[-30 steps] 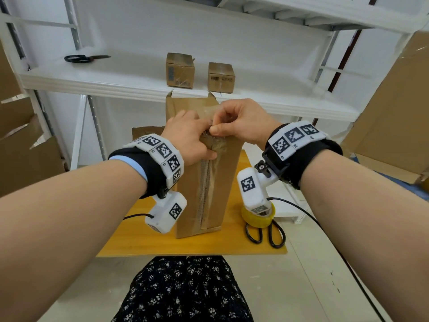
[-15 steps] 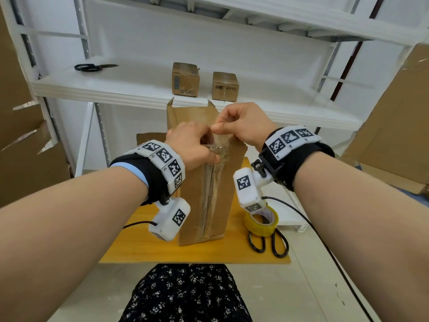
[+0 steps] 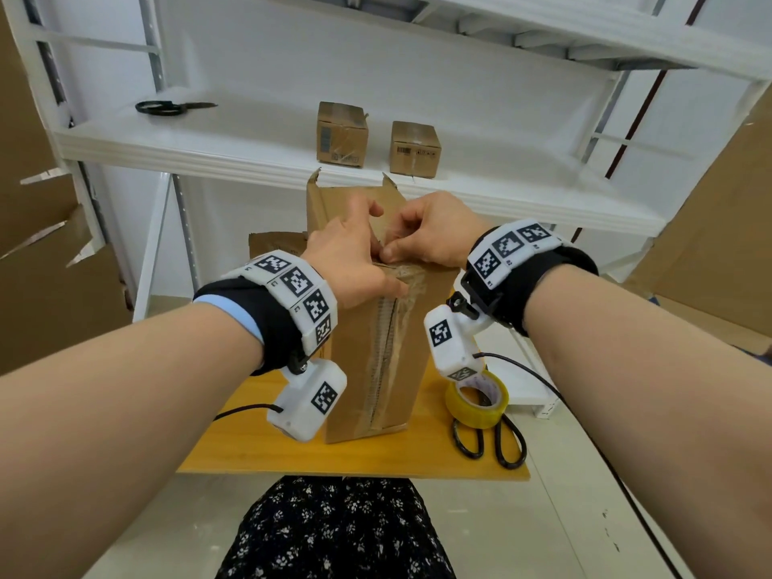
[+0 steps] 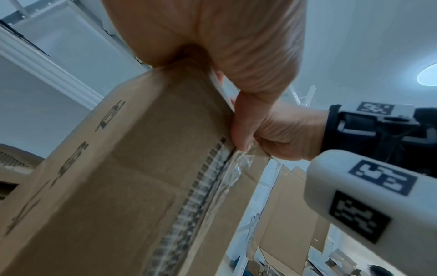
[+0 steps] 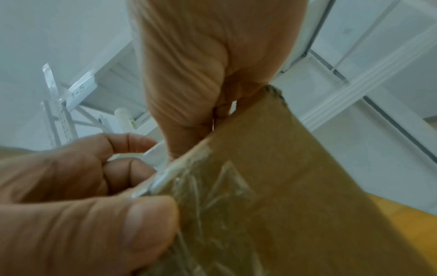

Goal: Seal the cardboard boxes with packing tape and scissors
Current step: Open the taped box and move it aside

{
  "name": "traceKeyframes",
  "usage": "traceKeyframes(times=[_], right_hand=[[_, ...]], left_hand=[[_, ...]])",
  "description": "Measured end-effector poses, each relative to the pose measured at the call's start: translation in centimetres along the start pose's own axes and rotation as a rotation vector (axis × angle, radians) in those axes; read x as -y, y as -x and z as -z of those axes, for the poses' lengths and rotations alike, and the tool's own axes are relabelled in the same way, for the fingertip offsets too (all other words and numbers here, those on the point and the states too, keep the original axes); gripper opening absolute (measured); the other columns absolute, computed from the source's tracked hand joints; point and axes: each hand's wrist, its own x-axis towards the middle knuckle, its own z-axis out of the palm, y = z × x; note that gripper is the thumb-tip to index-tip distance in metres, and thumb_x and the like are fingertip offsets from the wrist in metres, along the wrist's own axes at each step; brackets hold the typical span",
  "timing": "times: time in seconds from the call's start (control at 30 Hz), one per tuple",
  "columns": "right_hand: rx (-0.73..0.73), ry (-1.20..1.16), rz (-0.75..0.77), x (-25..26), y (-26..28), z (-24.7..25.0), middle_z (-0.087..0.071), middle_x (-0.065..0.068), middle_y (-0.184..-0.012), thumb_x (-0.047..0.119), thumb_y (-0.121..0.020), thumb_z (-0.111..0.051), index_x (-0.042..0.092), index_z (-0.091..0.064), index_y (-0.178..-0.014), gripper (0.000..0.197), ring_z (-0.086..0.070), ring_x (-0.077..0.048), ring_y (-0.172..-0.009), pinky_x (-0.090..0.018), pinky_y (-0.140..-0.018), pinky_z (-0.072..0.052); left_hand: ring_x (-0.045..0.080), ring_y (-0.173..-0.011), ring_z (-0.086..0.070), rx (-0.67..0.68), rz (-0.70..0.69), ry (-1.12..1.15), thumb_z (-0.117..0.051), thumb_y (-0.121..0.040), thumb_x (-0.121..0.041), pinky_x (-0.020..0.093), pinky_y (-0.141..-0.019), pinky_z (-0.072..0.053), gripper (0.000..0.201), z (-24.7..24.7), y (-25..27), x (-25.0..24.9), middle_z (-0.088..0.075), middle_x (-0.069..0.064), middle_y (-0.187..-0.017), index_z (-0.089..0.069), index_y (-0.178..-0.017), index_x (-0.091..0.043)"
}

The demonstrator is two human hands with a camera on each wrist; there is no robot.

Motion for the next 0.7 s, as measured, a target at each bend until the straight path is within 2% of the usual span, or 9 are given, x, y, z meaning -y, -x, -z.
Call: traceKeyframes(times=[0.13, 0.2, 0.33, 0.47, 0.57, 0.7], right_hand=[[0.023, 0.076, 0.010, 0.1, -0.3, 0.1, -0.068, 0.011, -0.080, 0.028, -0.071, -0.088, 0.022, -0.071, -0.085, 0.023, -0.063, -0.007, -0.077, -0.025, -0.078, -0.050], [0.005, 0.091, 0.014, 0.0, -0.4, 0.1, -0.067, 0.010, -0.081, 0.030, -0.069, -0.089, 0.021, -0.070, -0.086, 0.027, -0.061, -0.009, -0.078, -0.028, -0.078, -0.051], [0.021, 0.072, -0.026, -0.3, -0.5, -0.1, -0.065, 0.013, -0.071, 0.033, -0.071, -0.088, 0.021, -0.068, -0.079, 0.024, -0.058, -0.005, -0.068, -0.023, -0.068, -0.048], [0.000, 0.086, -0.081, -0.3, -0.8, -0.1, -0.068, 0.005, -0.075, 0.038, -0.071, -0.088, 0.014, -0.073, -0.086, 0.032, -0.058, -0.009, -0.067, -0.028, -0.067, -0.051], [-0.022, 0.098, -0.106, -0.3, -1.2, -0.1, -0.066, 0.007, -0.073, 0.039, -0.071, -0.087, 0.017, -0.069, -0.086, 0.032, -0.058, -0.009, -0.065, -0.025, -0.061, -0.049], [-0.024, 0.136, -0.121, -0.3, -1.7, -0.2, -0.064, 0.009, -0.075, 0.040, -0.071, -0.087, 0.025, -0.060, -0.080, 0.032, -0.057, -0.008, -0.066, -0.023, -0.060, -0.045]], left_hand=[[0.015, -0.097, -0.057, 0.017, -0.021, -0.036, -0.085, -0.062, -0.045, 0.046, -0.097, -0.045, 0.087, 0.1, 0.2, -0.4, -0.059, -0.012, -0.088, -0.027, -0.125, -0.029], [0.016, -0.101, -0.054, 0.025, -0.032, -0.074, -0.083, -0.064, -0.045, 0.047, -0.099, -0.042, 0.087, 0.2, 0.4, -0.6, -0.059, -0.013, -0.091, -0.027, -0.128, -0.028], [0.016, -0.110, -0.050, -0.009, -0.063, -0.126, -0.079, -0.066, -0.049, 0.048, -0.102, -0.037, 0.085, -0.2, 0.6, -0.4, -0.057, -0.011, -0.105, -0.028, -0.130, -0.028], [0.020, -0.114, -0.050, -0.040, -0.078, -0.185, -0.076, -0.064, -0.055, 0.049, -0.104, -0.037, 0.090, -0.6, 0.6, 0.0, -0.034, -0.002, -0.125, -0.024, -0.134, -0.031], [0.020, -0.113, -0.047, -0.040, -0.083, -0.223, -0.076, -0.066, -0.056, 0.046, -0.104, -0.036, 0.087, -0.6, 0.6, -0.3, -0.029, -0.001, -0.127, -0.025, -0.133, -0.030], [0.017, -0.113, -0.042, -0.029, -0.108, -0.271, -0.073, -0.069, -0.057, 0.042, -0.099, -0.034, 0.077, -0.6, 0.7, -0.4, -0.032, -0.005, -0.123, -0.032, -0.129, -0.028]])
